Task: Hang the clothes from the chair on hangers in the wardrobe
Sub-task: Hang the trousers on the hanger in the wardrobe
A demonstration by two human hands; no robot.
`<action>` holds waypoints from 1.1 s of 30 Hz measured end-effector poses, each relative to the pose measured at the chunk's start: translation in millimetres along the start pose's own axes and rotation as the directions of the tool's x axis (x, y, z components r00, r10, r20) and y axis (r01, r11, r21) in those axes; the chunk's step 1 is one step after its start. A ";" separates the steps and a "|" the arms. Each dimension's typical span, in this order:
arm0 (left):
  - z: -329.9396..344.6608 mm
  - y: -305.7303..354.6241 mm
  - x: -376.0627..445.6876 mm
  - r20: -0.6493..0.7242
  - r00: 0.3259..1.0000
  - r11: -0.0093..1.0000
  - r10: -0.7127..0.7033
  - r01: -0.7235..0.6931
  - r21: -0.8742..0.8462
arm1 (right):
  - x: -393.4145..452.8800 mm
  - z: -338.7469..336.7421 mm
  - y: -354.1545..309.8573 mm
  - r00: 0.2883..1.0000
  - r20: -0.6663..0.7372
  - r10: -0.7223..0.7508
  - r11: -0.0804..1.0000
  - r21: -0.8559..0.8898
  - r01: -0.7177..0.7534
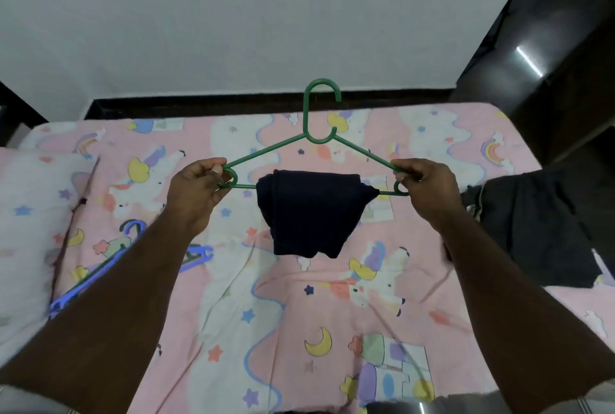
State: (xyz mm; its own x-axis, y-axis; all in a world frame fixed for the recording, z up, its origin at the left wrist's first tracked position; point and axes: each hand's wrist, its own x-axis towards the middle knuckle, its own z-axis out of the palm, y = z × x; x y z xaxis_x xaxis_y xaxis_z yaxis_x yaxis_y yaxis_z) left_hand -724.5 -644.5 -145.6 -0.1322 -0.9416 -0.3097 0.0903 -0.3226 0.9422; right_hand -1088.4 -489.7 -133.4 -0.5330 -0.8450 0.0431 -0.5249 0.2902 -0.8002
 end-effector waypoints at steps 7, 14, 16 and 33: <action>-4.5 87.9 -8.3 0.006 0.994 0.991 0.107 -0.106 -0.085 | 33.1 -43.9 -89.0 0.995 -0.002 -0.100 0.992 0.073 0.100; -9.0 159.7 -28.5 0.011 0.976 0.964 0.219 -0.215 -0.156 | 49.2 -79.8 -157.3 0.990 -0.025 -0.142 0.933 0.332 0.142; -10.6 173.6 -41.1 0.010 0.971 0.959 0.237 -0.233 -0.163 | 50.6 -89.9 -170.0 0.987 -0.017 -0.160 0.912 0.379 0.155; -3.3 235.3 -190.9 -0.368 0.863 0.801 0.346 -0.476 -0.363 | 15.0 -147.9 -240.6 0.920 0.283 -0.271 0.547 0.832 -0.094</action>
State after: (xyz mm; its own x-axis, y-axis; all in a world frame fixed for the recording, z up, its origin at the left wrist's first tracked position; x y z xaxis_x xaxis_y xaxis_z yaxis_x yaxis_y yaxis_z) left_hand -674.7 -540.9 134.8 0.2804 -0.9598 0.0117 0.4933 0.1546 0.8560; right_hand -1068.2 -505.8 148.3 -0.1606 -0.9831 0.0874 0.3155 -0.1350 -0.9393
